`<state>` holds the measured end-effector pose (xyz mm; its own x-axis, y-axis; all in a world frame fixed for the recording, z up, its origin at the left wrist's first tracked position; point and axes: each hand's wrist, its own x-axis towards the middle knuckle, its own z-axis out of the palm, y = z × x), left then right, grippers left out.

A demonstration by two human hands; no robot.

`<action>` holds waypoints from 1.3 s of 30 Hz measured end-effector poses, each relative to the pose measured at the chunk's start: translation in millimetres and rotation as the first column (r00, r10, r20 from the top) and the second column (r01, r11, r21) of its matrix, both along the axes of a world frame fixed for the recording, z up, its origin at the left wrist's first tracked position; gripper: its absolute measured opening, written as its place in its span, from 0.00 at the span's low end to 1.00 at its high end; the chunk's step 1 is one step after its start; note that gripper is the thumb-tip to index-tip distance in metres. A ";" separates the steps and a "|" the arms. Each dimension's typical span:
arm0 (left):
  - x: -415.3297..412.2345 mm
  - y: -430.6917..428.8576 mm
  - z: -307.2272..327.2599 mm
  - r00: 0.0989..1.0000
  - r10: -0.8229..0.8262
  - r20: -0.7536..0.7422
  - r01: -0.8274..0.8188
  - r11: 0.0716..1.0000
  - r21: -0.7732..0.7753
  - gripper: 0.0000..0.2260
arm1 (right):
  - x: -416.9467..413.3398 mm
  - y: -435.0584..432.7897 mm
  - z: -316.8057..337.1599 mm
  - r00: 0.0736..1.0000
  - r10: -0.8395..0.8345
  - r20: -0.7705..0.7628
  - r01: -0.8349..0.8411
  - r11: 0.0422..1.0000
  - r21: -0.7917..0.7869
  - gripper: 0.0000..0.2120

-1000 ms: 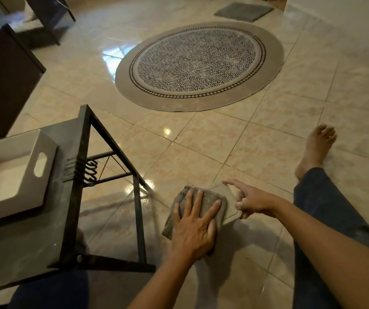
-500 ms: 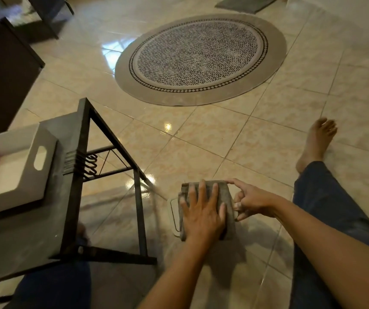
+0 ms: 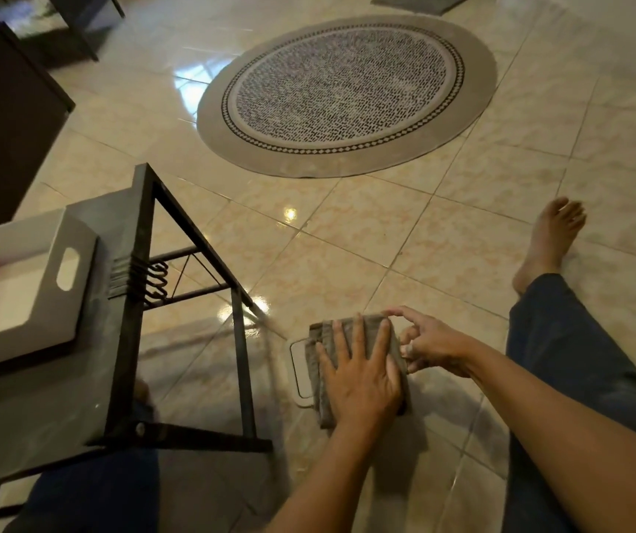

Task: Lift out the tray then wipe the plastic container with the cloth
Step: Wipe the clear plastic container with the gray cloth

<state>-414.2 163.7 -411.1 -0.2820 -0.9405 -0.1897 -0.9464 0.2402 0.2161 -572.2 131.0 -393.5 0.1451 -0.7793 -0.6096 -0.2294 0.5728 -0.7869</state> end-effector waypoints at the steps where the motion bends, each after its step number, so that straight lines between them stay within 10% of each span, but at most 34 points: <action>1: -0.4 -10.1 0.8 1.000 -0.013 0.013 0.013 1.000 0.009 0.26 | 1.1 -0.3 0.1 1.000 -0.009 0.003 0.009 1.000 -0.002 0.37; 5: 25.4 -17.2 -1.8 0.979 0.205 0.018 -0.205 0.979 0.008 0.27 | 4.0 0.2 2.0 0.999 -0.037 -0.009 0.037 0.999 -0.014 0.35; 10: 3.2 -15.6 1.6 1.000 -0.010 0.007 0.009 0.999 0.037 0.26 | 5.1 1.7 1.6 0.999 -0.038 0.008 0.039 0.999 -0.025 0.35; 15: 38.7 -9.1 0.6 0.952 0.305 0.034 -0.306 0.952 0.006 0.28 | 5.9 2.7 -2.2 0.998 -0.057 0.002 0.057 0.997 -0.051 0.35; 20: 8.0 -14.3 2.4 0.999 0.039 0.018 -0.039 0.998 0.052 0.28 | 11.0 4.3 0.2 0.996 -0.087 0.025 0.088 0.995 -0.045 0.34; 24: 39.3 -21.1 3.6 0.930 0.366 0.026 -0.367 0.929 0.036 0.29 | 14.7 11.6 1.2 0.985 -0.167 0.035 0.169 0.984 -0.055 0.34; 29: -2.4 -1.9 9.2 0.998 0.006 -0.059 -0.002 0.998 0.065 0.35 | 21.5 21.5 0.6 0.964 -0.262 0.034 0.263 0.964 -0.042 0.37; 32: 11.2 -27.6 9.9 0.980 0.195 -0.036 -0.192 0.978 0.083 0.25 | 43.5 40.2 0.1 0.909 -0.418 0.007 0.418 0.908 -0.011 0.35; 39: 50.1 -12.7 6.7 0.984 0.098 -0.150 -0.098 0.995 0.010 0.29 | 44.7 15.3 15.8 0.837 -0.217 -0.503 0.116 0.968 -0.224 0.21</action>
<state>-364.0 151.1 -404.4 -0.2142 -0.9645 -0.1545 -0.9221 0.1475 0.3577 -527.5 146.3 -377.8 -0.2949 -0.8646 -0.4069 -0.5467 0.5019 -0.6702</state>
